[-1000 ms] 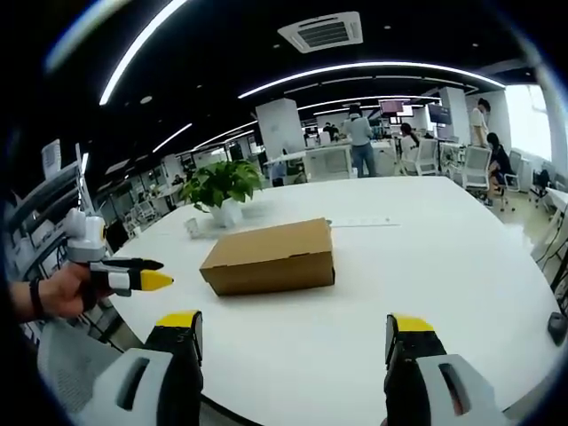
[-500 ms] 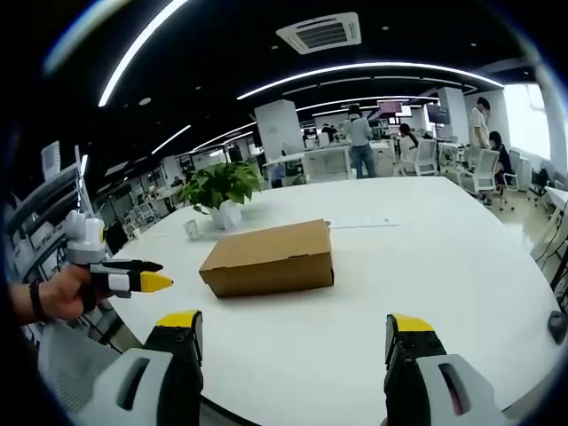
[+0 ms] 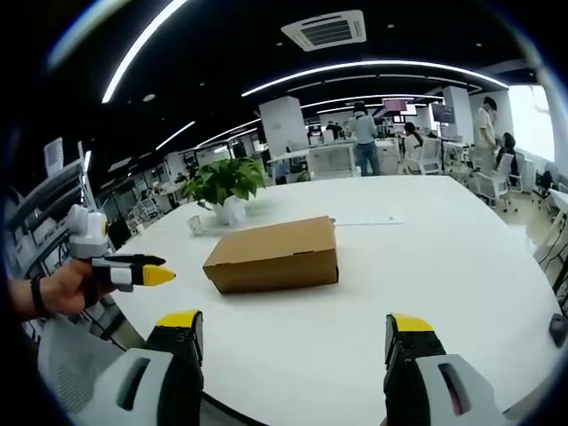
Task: Operate the shoe box by opening the lid, removing the specified soft item, and placing it in the target area until the item is outside and the box remains undamaged.
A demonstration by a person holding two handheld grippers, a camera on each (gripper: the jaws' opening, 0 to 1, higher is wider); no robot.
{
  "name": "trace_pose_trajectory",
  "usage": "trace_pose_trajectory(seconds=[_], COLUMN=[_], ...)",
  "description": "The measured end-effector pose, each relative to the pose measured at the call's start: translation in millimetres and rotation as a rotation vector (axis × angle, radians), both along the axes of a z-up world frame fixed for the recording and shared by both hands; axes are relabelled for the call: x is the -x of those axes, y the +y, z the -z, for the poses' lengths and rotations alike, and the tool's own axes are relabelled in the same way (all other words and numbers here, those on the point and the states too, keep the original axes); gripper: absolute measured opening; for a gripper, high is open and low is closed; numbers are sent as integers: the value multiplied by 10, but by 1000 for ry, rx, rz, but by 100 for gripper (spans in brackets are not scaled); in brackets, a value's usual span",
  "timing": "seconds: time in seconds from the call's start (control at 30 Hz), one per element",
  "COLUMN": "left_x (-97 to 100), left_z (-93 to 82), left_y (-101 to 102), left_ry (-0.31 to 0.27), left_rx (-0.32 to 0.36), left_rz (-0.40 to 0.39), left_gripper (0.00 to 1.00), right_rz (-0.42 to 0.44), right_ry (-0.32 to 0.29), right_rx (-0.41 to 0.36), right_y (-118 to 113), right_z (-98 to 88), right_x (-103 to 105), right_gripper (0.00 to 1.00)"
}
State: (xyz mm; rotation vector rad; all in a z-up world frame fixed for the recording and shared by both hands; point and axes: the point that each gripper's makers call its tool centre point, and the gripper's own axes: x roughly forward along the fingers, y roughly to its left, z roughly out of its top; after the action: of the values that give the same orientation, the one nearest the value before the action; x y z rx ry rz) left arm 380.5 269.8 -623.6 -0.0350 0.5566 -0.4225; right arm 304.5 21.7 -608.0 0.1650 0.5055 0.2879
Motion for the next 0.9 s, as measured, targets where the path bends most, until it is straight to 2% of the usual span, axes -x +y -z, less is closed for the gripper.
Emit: trace_pose_trajectory(seconds=[0.57,0.9], left_x=[38,49], left_z=[49,85], left_y=[16,21], left_ry=[11,21], left_rx=[-9,-22], left_rz=[7,9], left_gripper=[68,68], right_rz=[-33,-23], right_ry=[18,33], right_rx=[4,-6], right_y=[108,84], right_z=[46,79], right_x=[46,57], right_gripper=[83,83])
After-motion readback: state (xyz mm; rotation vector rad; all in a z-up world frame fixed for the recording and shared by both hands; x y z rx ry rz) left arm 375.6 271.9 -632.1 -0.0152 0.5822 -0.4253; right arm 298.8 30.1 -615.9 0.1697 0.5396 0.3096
